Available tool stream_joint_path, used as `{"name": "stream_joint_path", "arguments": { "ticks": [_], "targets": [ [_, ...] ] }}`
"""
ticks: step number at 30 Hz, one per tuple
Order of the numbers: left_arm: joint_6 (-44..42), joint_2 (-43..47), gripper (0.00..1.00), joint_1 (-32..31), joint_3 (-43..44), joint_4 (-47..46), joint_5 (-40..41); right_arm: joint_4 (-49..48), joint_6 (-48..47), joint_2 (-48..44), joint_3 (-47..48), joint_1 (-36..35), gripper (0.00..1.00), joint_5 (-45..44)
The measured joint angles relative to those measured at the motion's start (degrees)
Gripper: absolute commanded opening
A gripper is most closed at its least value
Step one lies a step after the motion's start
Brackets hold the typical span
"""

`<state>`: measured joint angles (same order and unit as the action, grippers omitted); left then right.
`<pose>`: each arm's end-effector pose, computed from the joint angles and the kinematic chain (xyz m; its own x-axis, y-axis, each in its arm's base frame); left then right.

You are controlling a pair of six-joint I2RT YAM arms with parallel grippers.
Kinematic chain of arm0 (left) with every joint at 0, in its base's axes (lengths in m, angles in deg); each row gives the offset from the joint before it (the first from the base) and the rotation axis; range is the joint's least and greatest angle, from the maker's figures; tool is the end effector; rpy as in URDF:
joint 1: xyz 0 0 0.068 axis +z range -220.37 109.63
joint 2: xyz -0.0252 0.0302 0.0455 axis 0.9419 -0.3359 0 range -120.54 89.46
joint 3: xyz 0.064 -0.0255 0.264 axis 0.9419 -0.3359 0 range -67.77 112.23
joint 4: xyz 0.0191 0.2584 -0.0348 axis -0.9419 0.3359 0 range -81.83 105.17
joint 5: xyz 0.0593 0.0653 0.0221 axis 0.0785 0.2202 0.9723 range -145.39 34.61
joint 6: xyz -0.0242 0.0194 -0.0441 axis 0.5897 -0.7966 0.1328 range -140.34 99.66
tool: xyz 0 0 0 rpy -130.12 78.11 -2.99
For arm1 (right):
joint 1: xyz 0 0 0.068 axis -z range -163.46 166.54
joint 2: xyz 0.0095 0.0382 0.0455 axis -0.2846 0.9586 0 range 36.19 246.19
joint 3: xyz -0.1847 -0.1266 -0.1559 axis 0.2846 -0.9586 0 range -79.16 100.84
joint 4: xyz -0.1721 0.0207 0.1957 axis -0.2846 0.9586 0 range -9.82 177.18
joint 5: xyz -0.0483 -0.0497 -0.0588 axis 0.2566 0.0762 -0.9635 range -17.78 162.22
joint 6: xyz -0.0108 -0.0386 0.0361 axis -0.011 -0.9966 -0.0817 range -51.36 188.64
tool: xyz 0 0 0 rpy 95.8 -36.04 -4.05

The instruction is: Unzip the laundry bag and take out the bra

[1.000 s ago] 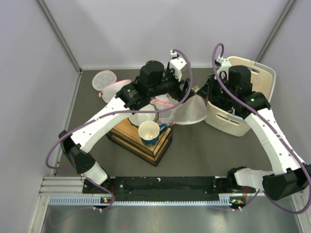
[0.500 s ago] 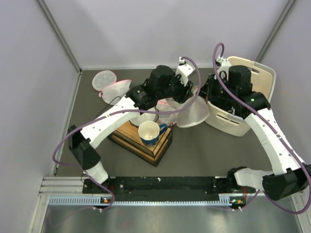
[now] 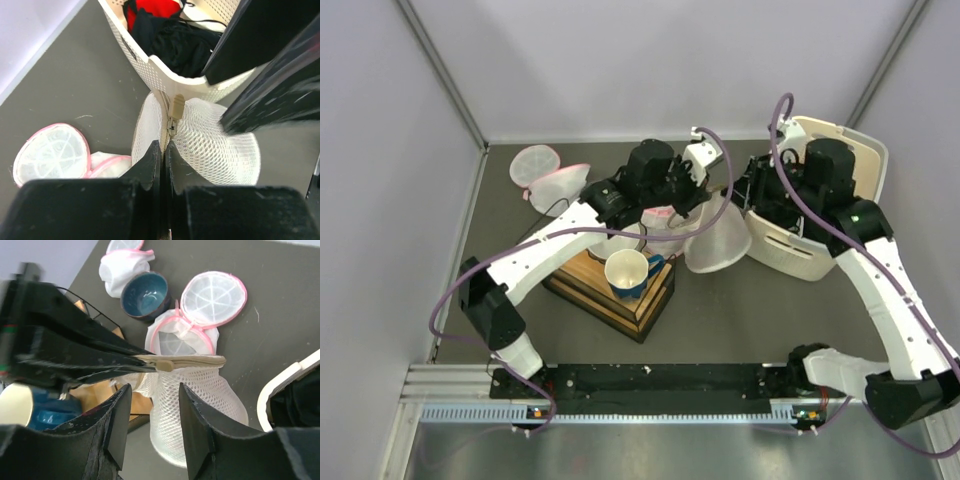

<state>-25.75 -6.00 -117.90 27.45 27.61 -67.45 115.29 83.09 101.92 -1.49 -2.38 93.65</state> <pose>0.2597 -0.2947 0.3987 -0.1458 0.2958 -0.9441 0.8717 0.4896 0.0187 0.2202 0.0893 0.4214 -0.5151 0.0690 -0.8543 -0.5069 0.7792 0.3686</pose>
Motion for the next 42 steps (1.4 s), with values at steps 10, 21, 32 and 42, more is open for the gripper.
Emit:
{"name": "stream_joint_path", "arguments": {
  "ticks": [10, 21, 32, 42],
  "targets": [
    [-0.8, 2.3, 0.00, 3.8, -4.9, -3.0, -12.3, -1.2, -0.8, -2.0, 2.1, 3.8, 0.48, 9.7],
    [-0.5, 3.7, 0.00, 3.9, -4.9, -4.9, -18.4, -3.0, 2.0, 3.8, 1.8, 3.8, 0.41, 17.0],
    [-0.5, 3.7, 0.00, 3.9, -4.9, -5.3, -19.1, -4.5, 2.8, 2.4, 0.2, 3.8, 0.37, 17.2],
    [-0.5, 3.7, 0.00, 4.0, -4.9, -5.2, -19.1, -5.5, 2.7, -0.3, -1.6, 3.8, 0.36, 16.3]
  ]
}}
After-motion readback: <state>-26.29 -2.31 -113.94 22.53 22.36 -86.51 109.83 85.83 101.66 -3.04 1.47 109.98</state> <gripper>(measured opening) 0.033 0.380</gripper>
